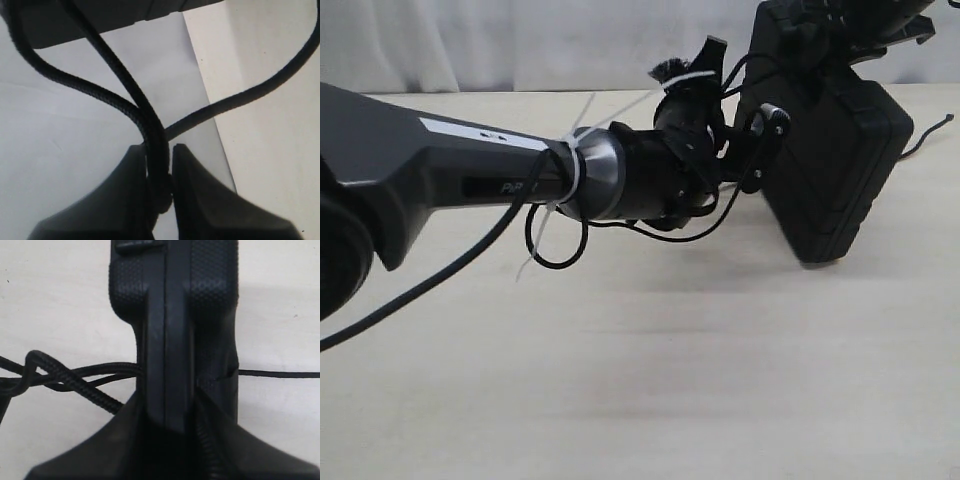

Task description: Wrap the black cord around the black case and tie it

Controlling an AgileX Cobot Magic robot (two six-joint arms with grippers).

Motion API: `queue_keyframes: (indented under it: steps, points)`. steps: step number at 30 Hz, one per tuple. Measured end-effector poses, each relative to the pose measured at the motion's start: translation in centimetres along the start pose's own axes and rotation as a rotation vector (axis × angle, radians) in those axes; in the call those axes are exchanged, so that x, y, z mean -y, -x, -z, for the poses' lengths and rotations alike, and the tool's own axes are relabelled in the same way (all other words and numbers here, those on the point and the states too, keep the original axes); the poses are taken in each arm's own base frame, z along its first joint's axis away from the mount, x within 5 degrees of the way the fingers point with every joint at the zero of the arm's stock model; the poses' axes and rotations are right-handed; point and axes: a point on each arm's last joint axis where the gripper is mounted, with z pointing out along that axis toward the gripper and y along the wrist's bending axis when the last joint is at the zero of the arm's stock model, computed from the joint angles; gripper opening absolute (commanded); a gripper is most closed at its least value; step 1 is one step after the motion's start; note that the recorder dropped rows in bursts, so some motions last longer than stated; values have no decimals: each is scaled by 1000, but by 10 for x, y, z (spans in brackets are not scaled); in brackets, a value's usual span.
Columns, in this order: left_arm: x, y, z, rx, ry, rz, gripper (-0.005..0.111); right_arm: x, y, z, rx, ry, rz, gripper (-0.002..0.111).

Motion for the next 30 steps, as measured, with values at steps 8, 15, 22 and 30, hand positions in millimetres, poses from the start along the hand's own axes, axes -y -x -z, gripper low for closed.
queue_keyframes:
  steps: [8, 15, 22, 30]
  points:
    - [-9, 6, 6, 102, -5, -36, 0, 0, 0, 0, 0, 0, 0, 4]
    - [-5, 10, 8, 132, -11, -122, 0, -1, 0, -1, 0, 14, -3, 4]
    - [-6, 7, 7, 98, -2, -155, 0, -3, 0, -2, 0, 43, 3, 4]
    - [-7, 2, 5, 78, -1, -159, 0, 3, -1, -1, -7, -26, 14, 7]
